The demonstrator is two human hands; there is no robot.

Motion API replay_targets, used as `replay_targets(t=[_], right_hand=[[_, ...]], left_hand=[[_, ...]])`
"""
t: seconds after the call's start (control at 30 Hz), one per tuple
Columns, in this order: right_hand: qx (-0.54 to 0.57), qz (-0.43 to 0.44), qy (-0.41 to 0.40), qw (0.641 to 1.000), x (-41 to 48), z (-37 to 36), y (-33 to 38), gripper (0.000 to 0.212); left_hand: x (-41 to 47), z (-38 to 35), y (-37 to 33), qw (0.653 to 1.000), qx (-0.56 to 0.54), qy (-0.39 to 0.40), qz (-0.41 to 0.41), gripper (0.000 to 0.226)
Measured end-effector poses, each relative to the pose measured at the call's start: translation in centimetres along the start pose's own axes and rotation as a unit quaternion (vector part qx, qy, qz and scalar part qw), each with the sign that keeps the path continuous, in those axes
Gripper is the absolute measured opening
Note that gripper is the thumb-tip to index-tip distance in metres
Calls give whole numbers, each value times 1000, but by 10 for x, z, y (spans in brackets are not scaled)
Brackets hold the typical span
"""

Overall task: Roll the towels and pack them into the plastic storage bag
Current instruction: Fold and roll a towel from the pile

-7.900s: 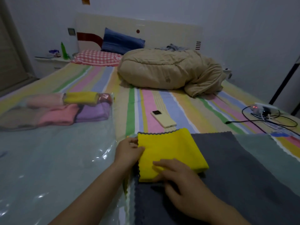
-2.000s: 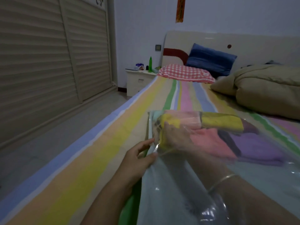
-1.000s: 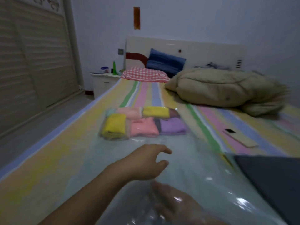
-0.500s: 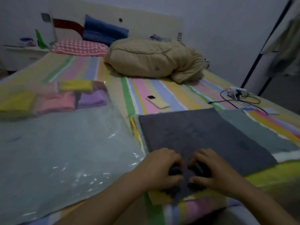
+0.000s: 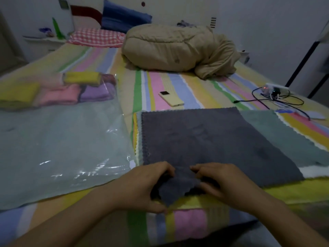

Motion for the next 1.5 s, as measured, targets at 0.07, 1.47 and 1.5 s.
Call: replay_targets(t=[0.07,1.47,1.5], right_hand=[[16,-32,-32,999,1,4,-7,36],[-99,-278,13,955,51,55,-302,28],[-78,-285,-1,955,45,57,-306,22]], left_hand=[[0,3,0,999,-31,-3,21,68],[121,67,175,836,-154,-290,440,34],[122,69,173,833,-156,-296,441,36]])
Point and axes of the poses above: each hand's wrist, its own x-axis towards the middle knuckle, its own z-axis out of the back of the hand, y = z × x, the point moved 9 cm from there along x, towards the middle knuckle, and after that the axes turned 14 degrees about z, right-handed, at the moved point
